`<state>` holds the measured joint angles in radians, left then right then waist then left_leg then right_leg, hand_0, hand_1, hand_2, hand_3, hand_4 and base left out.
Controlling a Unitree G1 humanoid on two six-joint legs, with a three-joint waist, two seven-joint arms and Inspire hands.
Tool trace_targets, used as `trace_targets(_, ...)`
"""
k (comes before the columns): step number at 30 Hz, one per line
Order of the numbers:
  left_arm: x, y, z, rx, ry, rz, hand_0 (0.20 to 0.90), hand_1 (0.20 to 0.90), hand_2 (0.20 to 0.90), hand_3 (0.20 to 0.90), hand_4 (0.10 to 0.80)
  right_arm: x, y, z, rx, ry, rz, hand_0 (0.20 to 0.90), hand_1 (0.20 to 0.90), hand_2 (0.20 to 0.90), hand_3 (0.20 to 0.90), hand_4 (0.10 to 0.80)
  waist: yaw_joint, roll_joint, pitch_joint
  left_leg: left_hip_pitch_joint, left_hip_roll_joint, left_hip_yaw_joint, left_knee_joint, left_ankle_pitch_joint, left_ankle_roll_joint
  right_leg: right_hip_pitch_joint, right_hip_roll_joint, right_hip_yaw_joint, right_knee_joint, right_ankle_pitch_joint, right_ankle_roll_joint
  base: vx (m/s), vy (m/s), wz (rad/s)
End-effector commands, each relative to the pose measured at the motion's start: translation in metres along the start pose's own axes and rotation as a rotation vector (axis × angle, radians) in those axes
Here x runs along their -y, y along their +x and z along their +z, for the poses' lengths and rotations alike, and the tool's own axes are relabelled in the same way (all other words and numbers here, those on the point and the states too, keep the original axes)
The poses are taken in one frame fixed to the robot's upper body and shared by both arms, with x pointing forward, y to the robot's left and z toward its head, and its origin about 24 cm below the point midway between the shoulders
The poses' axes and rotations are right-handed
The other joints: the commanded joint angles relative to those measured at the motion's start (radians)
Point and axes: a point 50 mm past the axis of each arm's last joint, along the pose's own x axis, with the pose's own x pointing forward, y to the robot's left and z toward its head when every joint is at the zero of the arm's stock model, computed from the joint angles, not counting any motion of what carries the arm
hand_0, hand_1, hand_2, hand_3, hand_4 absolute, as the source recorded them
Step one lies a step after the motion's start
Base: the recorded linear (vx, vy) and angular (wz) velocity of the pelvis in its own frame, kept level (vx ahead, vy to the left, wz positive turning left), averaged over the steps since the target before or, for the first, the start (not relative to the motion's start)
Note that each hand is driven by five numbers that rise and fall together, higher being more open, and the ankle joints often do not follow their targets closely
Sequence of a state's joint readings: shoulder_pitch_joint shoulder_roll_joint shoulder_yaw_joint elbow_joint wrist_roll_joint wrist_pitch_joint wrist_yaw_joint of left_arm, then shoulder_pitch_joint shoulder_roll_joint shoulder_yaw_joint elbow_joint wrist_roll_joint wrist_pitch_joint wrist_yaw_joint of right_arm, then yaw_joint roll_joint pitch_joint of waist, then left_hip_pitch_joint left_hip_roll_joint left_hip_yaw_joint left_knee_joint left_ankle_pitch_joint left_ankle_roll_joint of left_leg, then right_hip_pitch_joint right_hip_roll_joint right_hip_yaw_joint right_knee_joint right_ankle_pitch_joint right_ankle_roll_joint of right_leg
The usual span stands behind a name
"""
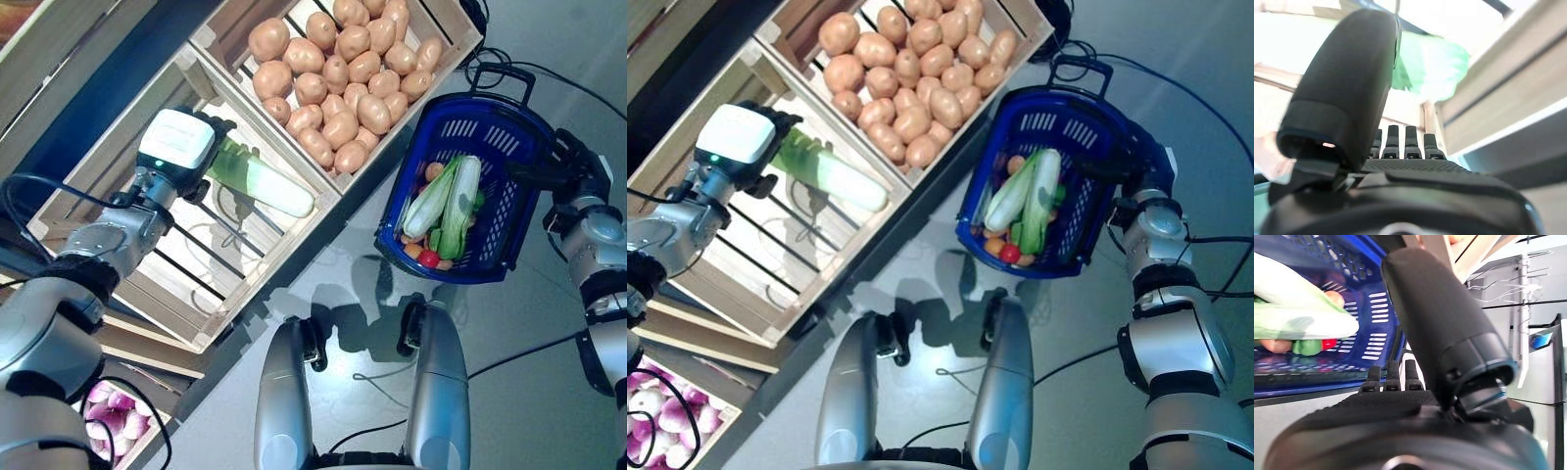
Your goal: Put vegetables into the basket
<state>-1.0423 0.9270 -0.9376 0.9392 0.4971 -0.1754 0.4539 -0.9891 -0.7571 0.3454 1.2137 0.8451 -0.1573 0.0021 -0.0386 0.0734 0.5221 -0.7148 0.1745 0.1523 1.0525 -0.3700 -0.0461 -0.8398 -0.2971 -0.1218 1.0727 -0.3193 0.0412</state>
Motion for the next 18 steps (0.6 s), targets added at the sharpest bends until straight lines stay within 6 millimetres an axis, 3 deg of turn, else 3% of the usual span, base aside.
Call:
trace_targets(1,-0.054,0.017,-0.036,-0.206,-0.019,0.162,0.900,0.900,0.900,0.900,0.800,0.008,0.007,0.057,0.184,0.106,-0.038,0.900,0.900,0.900,0.900,0.800,0.001,0.014,-0.041,0.007,0.047,-0.044,-0.097,0.019,-0.063,0.068,-0.033,0.043,-0.074,0.019,0.044,-0.036,0.004,-0.04)
trace_targets(7,-0.057,0.020,-0.034,-0.192,0.037,0.158,0.900,0.900,0.900,0.900,0.800,0.003,0.007,0.057,0.194,0.115,-0.032,0.900,0.900,0.900,0.900,0.800,-0.002,0.007,-0.030,-0.028,0.052,-0.044,-0.076,0.016,-0.069,0.040,-0.035,0.041,-0.070,0.030,0.050,-0.028,0.005,-0.02)
trace_targets(18,-0.081,0.039,-0.017,-0.096,0.352,0.163,0.900,0.900,0.900,0.900,0.800,-0.011,0.009,0.062,0.208,0.149,0.003,0.900,0.900,0.900,0.900,0.800,-0.015,-0.004,-0.003,-0.120,0.065,-0.039,-0.030,0.006,-0.073,-0.037,-0.036,0.037,-0.057,0.053,0.067,-0.051,0.010,-0.01)
